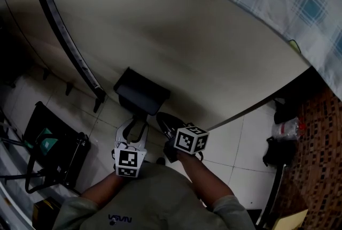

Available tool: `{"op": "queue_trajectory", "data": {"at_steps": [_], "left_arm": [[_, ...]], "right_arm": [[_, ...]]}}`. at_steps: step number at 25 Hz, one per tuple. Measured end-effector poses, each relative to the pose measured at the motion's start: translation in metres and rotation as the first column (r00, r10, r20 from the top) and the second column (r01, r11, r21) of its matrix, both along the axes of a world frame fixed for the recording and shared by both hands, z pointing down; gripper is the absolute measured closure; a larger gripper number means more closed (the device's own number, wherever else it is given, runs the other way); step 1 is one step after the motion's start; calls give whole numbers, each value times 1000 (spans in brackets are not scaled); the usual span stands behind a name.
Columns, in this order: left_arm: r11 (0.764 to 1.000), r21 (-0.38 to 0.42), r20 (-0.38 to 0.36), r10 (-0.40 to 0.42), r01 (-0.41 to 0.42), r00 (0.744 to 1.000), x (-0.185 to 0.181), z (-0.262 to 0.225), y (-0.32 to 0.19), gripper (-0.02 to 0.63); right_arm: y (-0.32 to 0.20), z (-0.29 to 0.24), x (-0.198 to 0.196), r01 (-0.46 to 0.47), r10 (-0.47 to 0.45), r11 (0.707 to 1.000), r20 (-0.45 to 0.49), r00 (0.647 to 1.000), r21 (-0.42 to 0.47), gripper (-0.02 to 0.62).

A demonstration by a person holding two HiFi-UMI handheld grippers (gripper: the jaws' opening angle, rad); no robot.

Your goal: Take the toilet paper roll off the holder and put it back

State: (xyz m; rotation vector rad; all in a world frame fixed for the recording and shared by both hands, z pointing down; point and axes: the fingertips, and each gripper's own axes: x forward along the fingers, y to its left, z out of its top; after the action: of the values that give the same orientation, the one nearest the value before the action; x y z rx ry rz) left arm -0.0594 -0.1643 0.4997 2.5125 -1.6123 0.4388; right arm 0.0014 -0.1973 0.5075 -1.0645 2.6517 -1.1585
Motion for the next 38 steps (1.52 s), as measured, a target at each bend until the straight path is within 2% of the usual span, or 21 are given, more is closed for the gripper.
{"op": "queue_trajectory", "data": {"at_steps": [4, 6, 10, 17, 21, 24, 29, 34, 38], "left_arm": [[1000, -11, -54, 14, -15, 998, 5, -8, 16, 477], [999, -17, -76, 25, -27, 997, 9, -14, 23, 516], [997, -2, -107, 76, -77, 991, 20, -35, 40, 598], [986, 88, -91, 148, -140, 985, 24, -86, 60, 598], [981, 117, -99, 168, -156, 981, 21, -95, 87, 598], [986, 107, -118, 138, -125, 983, 4, -96, 110, 598], [991, 97, -158, 102, -87, 982, -18, -93, 149, 598], [992, 59, -231, 120, -109, 965, -16, -88, 198, 598], [987, 45, -249, 161, -155, 955, -3, -80, 228, 598]], "right_arm": [[12, -9, 22, -3, 32, 991, -212, 977, 134, 595], [18, -20, 27, 15, 44, 978, -274, 961, 210, 595], [32, -44, 37, 47, 62, 946, -322, 945, 321, 595], [58, -86, 46, 61, 112, 893, -352, 929, 447, 595], [86, -104, 48, 15, 154, 890, -332, 931, 457, 595], [110, -102, 50, -31, 184, 906, -326, 927, 423, 595], [155, -101, 38, -59, 209, 910, -333, 920, 410, 595], [207, -100, 38, -77, 243, 911, -376, 894, 404, 595], [245, -99, 43, -108, 271, 910, -378, 885, 400, 595]]}}
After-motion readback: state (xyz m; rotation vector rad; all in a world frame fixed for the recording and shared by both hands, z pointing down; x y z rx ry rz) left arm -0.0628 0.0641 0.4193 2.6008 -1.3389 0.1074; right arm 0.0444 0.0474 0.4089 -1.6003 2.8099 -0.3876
